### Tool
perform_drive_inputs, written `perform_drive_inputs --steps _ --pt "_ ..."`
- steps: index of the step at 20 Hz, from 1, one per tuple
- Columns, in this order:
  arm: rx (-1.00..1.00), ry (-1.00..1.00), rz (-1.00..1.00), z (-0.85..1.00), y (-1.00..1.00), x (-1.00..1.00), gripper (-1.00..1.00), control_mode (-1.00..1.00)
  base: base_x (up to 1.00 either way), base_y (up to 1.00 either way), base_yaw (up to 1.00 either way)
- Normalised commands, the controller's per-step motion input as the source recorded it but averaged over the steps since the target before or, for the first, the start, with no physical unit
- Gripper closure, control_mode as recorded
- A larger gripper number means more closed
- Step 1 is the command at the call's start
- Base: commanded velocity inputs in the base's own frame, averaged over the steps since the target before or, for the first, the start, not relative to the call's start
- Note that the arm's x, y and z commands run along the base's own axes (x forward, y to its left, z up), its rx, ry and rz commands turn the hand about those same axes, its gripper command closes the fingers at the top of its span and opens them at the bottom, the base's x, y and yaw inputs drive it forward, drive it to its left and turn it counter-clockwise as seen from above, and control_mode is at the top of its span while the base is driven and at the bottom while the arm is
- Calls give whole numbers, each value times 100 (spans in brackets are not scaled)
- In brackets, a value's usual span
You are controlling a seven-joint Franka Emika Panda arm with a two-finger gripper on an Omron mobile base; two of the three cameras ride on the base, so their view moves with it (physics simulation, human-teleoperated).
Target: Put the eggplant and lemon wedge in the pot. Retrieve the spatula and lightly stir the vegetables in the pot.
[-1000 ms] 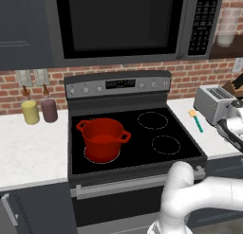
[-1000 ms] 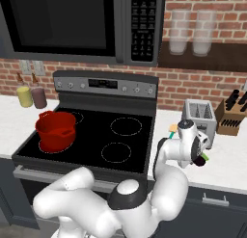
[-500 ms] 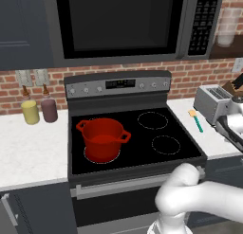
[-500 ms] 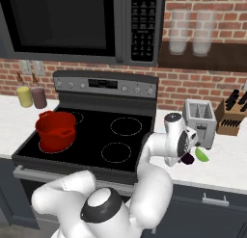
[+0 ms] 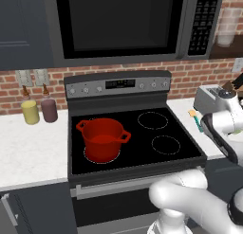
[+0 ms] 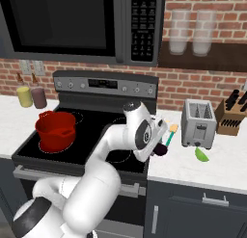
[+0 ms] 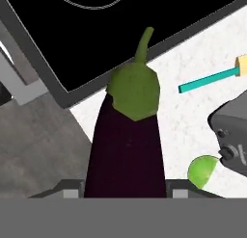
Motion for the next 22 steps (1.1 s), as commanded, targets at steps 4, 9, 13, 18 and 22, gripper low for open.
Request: perform_drive_inputs --steps 4,9,13,18,22 --pt "-12 10 25 85 100 -4 100 -100 0 0 0" --pt "-4 20 37 43 100 4 100 -100 0 0 0" --pt "-2 26 40 4 100 28 100 -100 0 0 0" --pt "-14 12 35 1 100 13 100 -100 0 0 0" --pt "-30 -1 21 0 100 0 100 -100 0 0 0"
